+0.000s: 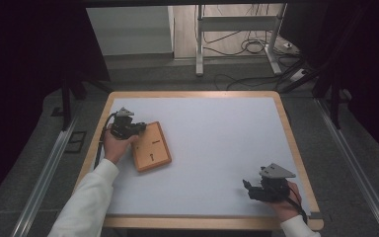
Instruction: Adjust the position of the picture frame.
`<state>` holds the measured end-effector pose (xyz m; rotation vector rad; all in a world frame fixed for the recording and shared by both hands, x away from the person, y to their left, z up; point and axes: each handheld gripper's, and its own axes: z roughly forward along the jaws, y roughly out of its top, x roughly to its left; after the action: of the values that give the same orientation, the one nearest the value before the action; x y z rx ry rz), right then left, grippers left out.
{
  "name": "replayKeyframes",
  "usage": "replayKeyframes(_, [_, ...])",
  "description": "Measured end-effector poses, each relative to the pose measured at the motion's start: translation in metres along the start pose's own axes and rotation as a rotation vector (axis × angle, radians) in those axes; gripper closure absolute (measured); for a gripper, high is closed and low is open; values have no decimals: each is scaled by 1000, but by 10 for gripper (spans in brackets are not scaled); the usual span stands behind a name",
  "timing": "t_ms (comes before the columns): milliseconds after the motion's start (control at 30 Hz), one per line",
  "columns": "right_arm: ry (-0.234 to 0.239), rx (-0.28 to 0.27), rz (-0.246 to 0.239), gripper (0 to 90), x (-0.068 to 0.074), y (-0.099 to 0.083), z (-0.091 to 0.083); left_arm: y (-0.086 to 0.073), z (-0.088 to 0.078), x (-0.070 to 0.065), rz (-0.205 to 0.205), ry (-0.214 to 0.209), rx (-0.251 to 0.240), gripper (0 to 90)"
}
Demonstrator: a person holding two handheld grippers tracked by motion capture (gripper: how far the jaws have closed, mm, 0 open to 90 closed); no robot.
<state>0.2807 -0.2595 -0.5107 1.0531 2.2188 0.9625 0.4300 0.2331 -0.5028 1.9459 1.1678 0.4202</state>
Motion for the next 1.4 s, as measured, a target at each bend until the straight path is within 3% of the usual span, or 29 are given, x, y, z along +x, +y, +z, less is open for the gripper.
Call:
replayKeyframes(100, [1,0,-1,194,0,0,0,0,-2,-6,0,-6,-6,838])
replayKeyframes(267, [3,4,-1,194,0,0,0,1,-6,-21,22,-52,-13,840])
replayKeyframes(367, [4,6,-2,194,1,0,1,4,-6,-37,62,-80,-9,840])
replayKeyframes(433, [6,9,-2,194,1,0,1,5,-2,-52,98,-109,0,839])
replayKeyframes(967, [9,18,-2,194,1,-1,2,5,16,-100,168,-216,35,840])
replayKeyframes(1400, [12,21,3,194,0,-1,3,12,45,-137,217,-276,68,840])
